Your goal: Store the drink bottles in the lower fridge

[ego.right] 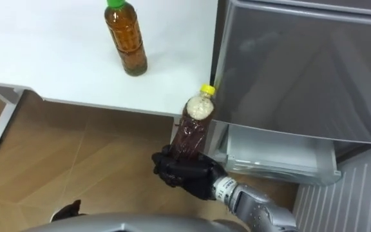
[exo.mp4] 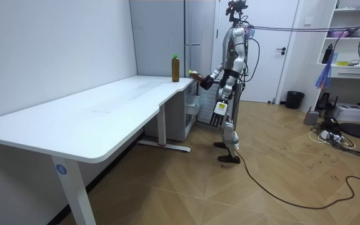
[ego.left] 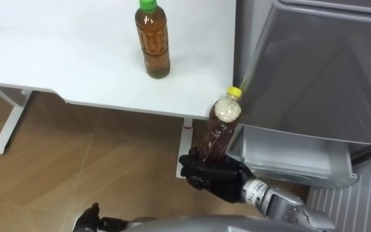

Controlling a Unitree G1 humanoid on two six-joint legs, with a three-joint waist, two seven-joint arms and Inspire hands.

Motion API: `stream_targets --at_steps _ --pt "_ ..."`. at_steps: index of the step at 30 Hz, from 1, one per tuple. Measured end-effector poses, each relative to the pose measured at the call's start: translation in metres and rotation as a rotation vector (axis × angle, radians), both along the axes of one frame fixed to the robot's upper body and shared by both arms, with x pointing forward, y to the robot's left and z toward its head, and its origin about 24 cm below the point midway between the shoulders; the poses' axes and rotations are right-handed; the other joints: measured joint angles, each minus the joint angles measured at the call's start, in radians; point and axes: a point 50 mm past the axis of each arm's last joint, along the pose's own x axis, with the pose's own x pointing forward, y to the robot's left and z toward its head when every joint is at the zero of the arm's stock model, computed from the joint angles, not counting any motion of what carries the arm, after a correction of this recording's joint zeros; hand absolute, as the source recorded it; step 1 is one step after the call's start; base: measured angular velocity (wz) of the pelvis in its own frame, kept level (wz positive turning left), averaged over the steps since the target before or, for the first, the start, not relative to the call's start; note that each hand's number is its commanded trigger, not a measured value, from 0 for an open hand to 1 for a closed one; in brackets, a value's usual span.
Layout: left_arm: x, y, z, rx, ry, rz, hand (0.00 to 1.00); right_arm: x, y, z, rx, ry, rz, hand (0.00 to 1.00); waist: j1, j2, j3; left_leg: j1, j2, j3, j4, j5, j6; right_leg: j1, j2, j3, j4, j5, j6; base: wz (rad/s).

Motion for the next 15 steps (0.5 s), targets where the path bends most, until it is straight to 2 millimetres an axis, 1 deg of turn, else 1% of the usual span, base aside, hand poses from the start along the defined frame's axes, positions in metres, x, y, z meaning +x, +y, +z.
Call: stream_targets --at_steps 1,3,5,6,8,9,10,11,12,14,15 --pt "0.001 0.000 0.000 0.000 -0.002 0.002 0.00 -0.002 0.000 -0.001 0.004 0.014 -0.011 1.00 -0.002 0.001 -0.0024 0.000 0.000 -0.001 -0.001 0.000 0.000 0.001 0.000 0.000 0.000 0.002 0.001 0.00" --pt "0.000 -0.001 0.000 0.007 -0.002 0.004 0.00 -0.004 -0.002 -0.005 -0.005 0.038 -0.022 1.00 -0.008 0.001 -0.0027 0.000 -0.001 -0.002 0.000 0.000 0.000 0.001 -0.001 -0.001 0.000 0.004 0.000 0.02" --pt "-0.002 -0.001 0.000 0.013 0.003 0.009 0.00 -0.012 -0.006 -0.011 -0.017 0.091 -0.057 1.00 -0.025 0.002 -0.0046 0.003 -0.001 0.000 0.000 0.001 0.000 0.003 0.000 0.000 -0.001 0.007 0.000 -0.02" --pt "-0.003 -0.001 -0.001 0.013 0.005 0.010 0.00 -0.015 -0.008 -0.014 -0.018 0.116 -0.080 1.00 -0.028 0.002 -0.0051 0.005 0.000 0.003 0.000 0.001 0.000 0.004 0.000 0.001 0.000 0.009 -0.001 -0.11" --pt "-0.004 -0.003 -0.001 0.009 0.008 0.011 0.00 -0.025 -0.025 -0.027 -0.057 0.239 -0.231 1.00 -0.037 0.007 -0.0058 0.010 0.001 0.015 -0.001 0.001 0.000 0.004 0.002 0.013 0.000 0.013 -0.002 -0.17" --pt "-0.004 -0.003 -0.001 0.009 0.008 0.012 0.00 -0.026 -0.030 -0.029 -0.069 0.265 -0.275 1.00 -0.042 0.008 -0.0058 0.010 0.001 0.017 -0.001 0.001 0.000 0.003 0.003 0.015 0.000 0.014 -0.002 -0.13" --pt "-0.005 -0.003 -0.001 0.009 0.009 0.012 0.00 -0.028 -0.040 -0.032 -0.087 0.306 -0.357 1.00 -0.048 0.009 -0.0052 0.010 0.002 0.020 -0.001 0.001 0.000 0.002 0.004 0.019 0.000 0.015 -0.003 -0.11" --pt "-0.005 -0.003 -0.001 0.010 0.009 0.012 0.00 -0.029 -0.049 -0.035 -0.100 0.334 -0.436 1.00 -0.052 0.009 -0.0058 0.011 0.003 0.025 -0.002 0.001 0.000 0.000 0.006 0.024 0.001 0.015 -0.004 -0.11" --pt "-0.005 -0.004 -0.001 0.010 0.007 0.012 0.00 -0.029 -0.053 -0.036 -0.105 0.344 -0.472 1.00 -0.053 0.008 -0.0062 0.011 0.003 0.027 -0.002 0.001 0.000 -0.001 0.007 0.025 0.001 0.015 -0.004 -0.11" --pt "-0.002 -0.004 -0.001 0.016 -0.002 0.012 0.00 -0.031 -0.066 -0.039 -0.121 0.377 -0.605 1.00 -0.053 0.006 -0.0063 0.010 0.004 0.031 -0.005 0.001 0.000 -0.006 0.009 0.028 0.001 0.016 -0.005 -0.07" --pt "-0.002 -0.004 -0.001 0.018 -0.002 0.013 0.00 -0.031 -0.069 -0.039 -0.124 0.384 -0.635 1.00 -0.053 0.007 -0.0056 0.010 0.004 0.031 -0.006 0.001 0.000 -0.007 0.009 0.029 0.001 0.016 -0.005 -0.04"
